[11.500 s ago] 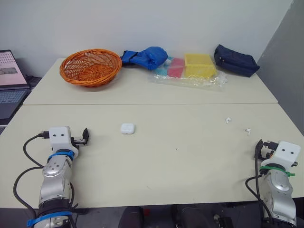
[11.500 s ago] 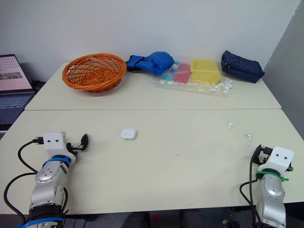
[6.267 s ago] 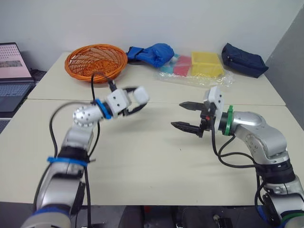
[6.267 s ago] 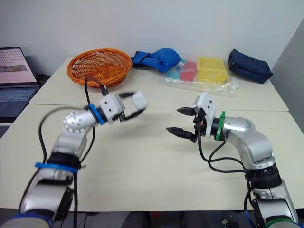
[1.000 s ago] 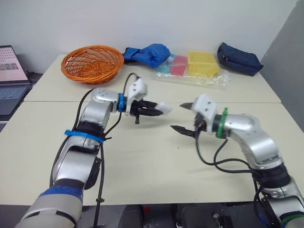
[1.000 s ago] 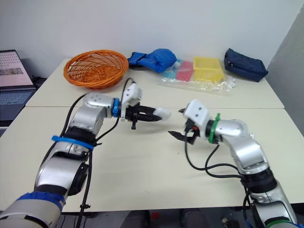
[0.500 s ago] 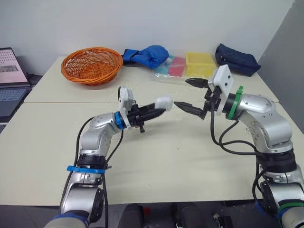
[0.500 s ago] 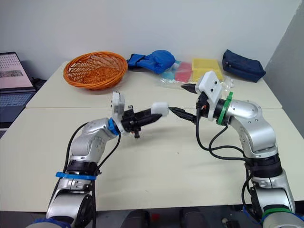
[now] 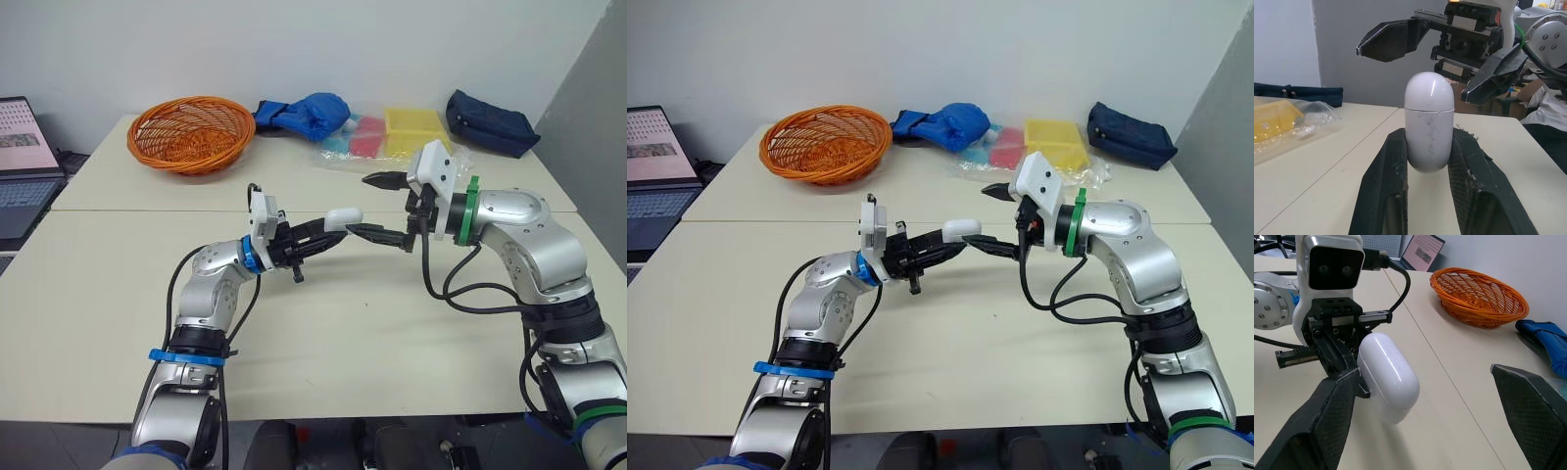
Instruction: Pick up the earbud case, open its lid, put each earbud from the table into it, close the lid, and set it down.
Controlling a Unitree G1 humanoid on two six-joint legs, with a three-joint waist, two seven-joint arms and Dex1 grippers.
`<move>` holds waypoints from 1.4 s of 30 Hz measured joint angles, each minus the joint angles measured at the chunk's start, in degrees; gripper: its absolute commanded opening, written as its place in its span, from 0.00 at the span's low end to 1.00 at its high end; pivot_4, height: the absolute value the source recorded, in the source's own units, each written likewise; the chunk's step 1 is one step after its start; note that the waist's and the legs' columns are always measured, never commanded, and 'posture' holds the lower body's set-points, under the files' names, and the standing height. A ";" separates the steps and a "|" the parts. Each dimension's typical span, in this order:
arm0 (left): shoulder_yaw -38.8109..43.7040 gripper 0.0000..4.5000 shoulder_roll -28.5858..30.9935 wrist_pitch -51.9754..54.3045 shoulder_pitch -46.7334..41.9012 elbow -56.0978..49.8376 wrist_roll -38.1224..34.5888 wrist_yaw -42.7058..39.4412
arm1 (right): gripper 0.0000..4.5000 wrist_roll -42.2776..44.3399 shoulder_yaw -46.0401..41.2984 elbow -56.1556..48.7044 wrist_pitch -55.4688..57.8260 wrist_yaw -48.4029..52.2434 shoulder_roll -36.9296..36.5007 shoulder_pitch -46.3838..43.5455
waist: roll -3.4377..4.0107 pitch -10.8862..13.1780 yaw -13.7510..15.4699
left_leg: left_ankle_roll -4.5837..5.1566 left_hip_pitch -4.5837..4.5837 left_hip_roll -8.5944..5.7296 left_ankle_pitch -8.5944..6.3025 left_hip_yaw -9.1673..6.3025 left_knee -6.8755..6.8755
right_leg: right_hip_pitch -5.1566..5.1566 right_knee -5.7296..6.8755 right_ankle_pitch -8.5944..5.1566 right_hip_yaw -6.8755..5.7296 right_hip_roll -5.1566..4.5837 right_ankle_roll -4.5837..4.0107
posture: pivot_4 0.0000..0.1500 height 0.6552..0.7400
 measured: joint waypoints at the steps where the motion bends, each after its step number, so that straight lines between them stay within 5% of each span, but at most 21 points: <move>1: -0.15 0.17 0.00 0.00 0.06 -0.12 -0.02 -0.05 | 0.99 -0.40 0.00 0.13 -0.05 -0.20 0.12 0.00 | 0.00 0.00 0.00 | 0.00 0.00 0.00 0.00 0.00 0.00 | 0.00 0.00 0.00 0.00 0.00 0.00 | 1.00 1.00; 11: -0.73 0.17 0.06 1.11 0.52 -0.53 -0.34 -0.15 | 0.99 -0.20 -0.77 2.20 0.53 -0.99 0.64 -1.16 | 0.00 0.00 0.00 | 0.00 -0.01 -0.01 0.00 0.00 0.00 | 0.00 0.00 0.00 -0.01 0.00 0.00 | 1.00 1.00; 26: -1.58 0.17 -1.05 0.00 0.80 -1.05 -0.16 1.73 | 0.99 12.84 -10.20 -4.22 15.68 -2.16 -2.95 -0.47 | 0.00 0.00 0.01 | 0.00 -0.03 0.00 0.00 -0.01 -0.03 | 0.00 -0.04 -0.01 0.00 -0.02 0.00 | 1.00 1.00; 33: 1.24 0.17 -1.79 -2.10 3.01 -3.31 2.00 13.97 | 0.99 6.42 -22.82 -4.94 17.19 -23.34 0.69 18.20 | 0.05 0.03 0.08 | 0.00 -0.06 -0.06 0.00 0.03 -0.05 | -0.04 -0.03 -0.01 0.12 -0.09 0.02 | 1.00 1.00; 42: 0.69 0.17 -4.09 1.43 8.52 -11.41 1.53 22.25 | 0.99 -6.11 -22.50 11.35 6.41 -42.56 8.21 20.41 | 0.17 0.06 -0.34 | 0.00 0.06 -0.01 0.00 0.08 -0.05 | -0.01 0.00 0.04 0.16 0.01 0.03 | 1.00 1.00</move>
